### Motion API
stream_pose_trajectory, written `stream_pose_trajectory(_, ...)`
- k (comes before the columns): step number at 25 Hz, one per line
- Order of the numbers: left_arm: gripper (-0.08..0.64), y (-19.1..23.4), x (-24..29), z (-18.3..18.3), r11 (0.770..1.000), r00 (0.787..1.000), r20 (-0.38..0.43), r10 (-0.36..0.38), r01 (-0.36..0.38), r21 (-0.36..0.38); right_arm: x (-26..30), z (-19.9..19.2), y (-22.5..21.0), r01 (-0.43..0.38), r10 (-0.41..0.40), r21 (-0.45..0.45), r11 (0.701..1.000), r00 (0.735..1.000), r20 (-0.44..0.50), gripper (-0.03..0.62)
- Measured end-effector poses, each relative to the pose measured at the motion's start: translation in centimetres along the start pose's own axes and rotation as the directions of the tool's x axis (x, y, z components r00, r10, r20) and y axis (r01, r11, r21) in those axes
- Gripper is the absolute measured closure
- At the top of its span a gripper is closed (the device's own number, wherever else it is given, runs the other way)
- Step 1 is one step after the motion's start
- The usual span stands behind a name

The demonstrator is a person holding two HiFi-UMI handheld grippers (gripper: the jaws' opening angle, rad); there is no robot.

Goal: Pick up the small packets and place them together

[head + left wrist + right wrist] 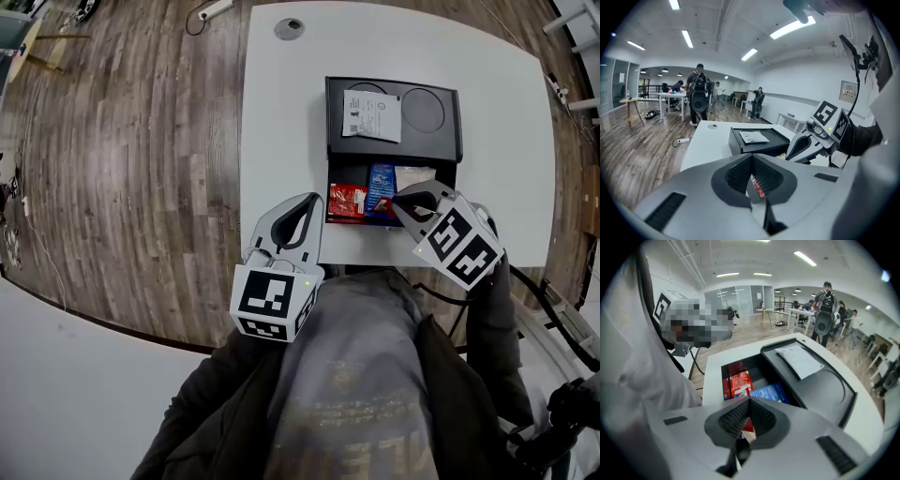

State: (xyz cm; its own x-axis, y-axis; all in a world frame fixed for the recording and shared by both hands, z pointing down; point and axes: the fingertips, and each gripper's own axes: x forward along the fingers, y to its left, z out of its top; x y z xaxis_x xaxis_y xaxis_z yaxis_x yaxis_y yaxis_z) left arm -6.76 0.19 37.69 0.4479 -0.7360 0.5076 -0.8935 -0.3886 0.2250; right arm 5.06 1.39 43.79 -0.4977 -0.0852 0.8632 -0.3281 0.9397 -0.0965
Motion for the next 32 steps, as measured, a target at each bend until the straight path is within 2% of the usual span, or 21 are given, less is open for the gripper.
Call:
stream_pose_trajectory(3,0.557,-0.5,-0.8,0.6,1.000,0.999,0.032,-0.018,0.017,0.020,-1.8,1.4,-0.1,0.074,-0.075,0.016,0.997,0.996,0.055,0.588)
stream_pose_trajectory(7,0.557,-0.9,-1.1,1.8,0.997,0.994,0.094,-0.051,0.045,0.064,-4.5,3.7,-1.1,0.183,-0.188,0.050,0.982,0.971,0.145,0.588)
stream_pose_trajectory(12,0.557,-1.2,-2.7,2.4,0.996,0.992,0.115,-0.058,0.050,0.073,-6.7,5.0,-0.4,0.234,-0.245,0.077,0.969,0.952,0.185,0.588)
stream_pose_trajectory(17,0.557,-0.7,-2.4,3.7,0.996,0.988,0.142,-0.055,0.043,0.083,-8.2,6.3,-2.4,0.289,-0.302,0.092,0.953,0.930,0.211,0.588)
stream_pose_trajectory(24,0.557,0.7,-1.2,4.4,0.998,0.992,0.126,-0.016,0.007,0.067,-9.5,6.8,-7.5,0.327,-0.355,0.152,0.933,0.906,0.231,0.588)
stream_pose_trajectory(32,0.557,2.5,1.5,4.1,0.999,0.999,0.035,0.039,-0.040,0.032,-7.6,5.2,-13.4,0.293,-0.345,0.253,0.922,0.918,0.196,0.588)
